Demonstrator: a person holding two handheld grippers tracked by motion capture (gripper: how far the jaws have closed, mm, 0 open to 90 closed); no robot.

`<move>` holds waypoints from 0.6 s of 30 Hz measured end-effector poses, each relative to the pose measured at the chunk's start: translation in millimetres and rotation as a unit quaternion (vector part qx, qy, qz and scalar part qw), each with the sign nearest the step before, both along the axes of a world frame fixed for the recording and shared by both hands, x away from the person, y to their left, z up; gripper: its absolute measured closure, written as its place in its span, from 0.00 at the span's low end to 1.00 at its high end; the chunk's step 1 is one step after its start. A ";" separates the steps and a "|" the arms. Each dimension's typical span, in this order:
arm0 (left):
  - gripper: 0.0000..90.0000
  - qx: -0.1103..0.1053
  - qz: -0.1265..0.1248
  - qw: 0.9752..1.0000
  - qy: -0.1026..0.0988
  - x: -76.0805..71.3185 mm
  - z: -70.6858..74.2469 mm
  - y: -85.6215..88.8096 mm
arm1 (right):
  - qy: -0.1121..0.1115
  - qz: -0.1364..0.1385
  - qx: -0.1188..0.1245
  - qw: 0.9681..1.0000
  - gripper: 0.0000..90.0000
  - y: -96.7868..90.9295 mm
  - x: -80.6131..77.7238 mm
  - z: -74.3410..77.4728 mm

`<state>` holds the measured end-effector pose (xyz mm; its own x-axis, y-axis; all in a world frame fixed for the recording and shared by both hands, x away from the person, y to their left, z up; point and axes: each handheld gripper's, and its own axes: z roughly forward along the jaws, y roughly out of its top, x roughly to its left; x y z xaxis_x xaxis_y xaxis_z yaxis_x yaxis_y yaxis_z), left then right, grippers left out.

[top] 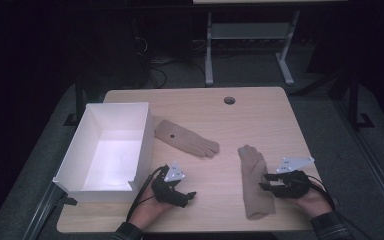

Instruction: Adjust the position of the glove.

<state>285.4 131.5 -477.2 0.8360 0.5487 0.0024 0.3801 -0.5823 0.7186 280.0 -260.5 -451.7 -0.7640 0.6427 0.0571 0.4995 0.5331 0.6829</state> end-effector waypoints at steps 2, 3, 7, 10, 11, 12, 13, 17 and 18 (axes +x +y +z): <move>0.14 0.000 -0.001 1.000 0.000 0.1 0.0 0.1 | -0.007 -0.023 0.007 1.000 0.56 -6.2 5.3 0.3; 0.14 0.001 -0.002 1.000 -0.001 0.3 0.1 0.1 | -0.016 -0.042 0.008 0.999 0.51 -11.9 10.1 -0.3; 0.14 0.000 0.000 1.000 0.001 0.0 0.0 0.0 | -0.019 -0.072 -0.001 0.997 0.40 -22.3 19.9 -7.0; 0.14 -0.003 0.002 1.000 0.001 -0.2 -0.3 -0.4 | -0.017 -0.103 0.002 0.995 0.34 -31.9 26.2 -13.4; 0.14 -0.003 0.002 1.000 0.001 -0.2 -0.3 -0.4 | -0.017 -0.103 0.002 0.995 0.34 -31.9 26.2 -13.4; 0.14 -0.004 0.002 1.000 0.001 -0.2 -0.3 -0.4 | -0.019 -0.119 0.004 0.993 0.30 -39.0 30.0 -17.6; 0.14 -0.004 0.002 1.000 0.001 -0.2 -0.3 -0.4 | -0.019 -0.119 0.004 0.993 0.30 -39.0 30.0 -17.6; 0.14 -0.004 0.007 1.000 0.000 -0.3 -0.4 -1.7 | -0.014 -0.144 0.002 0.989 0.25 -49.6 34.9 -25.9; 0.15 -0.004 0.015 1.000 0.001 -0.6 -0.1 -2.9 | -0.018 -0.154 0.006 0.988 0.23 -53.0 35.5 -27.1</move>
<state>284.8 128.6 -477.3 0.8196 0.5730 -0.0034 0.3978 -0.5647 0.7231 315.5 -313.5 -478.8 -0.5341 0.8443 0.0431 0.6122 0.3511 0.7085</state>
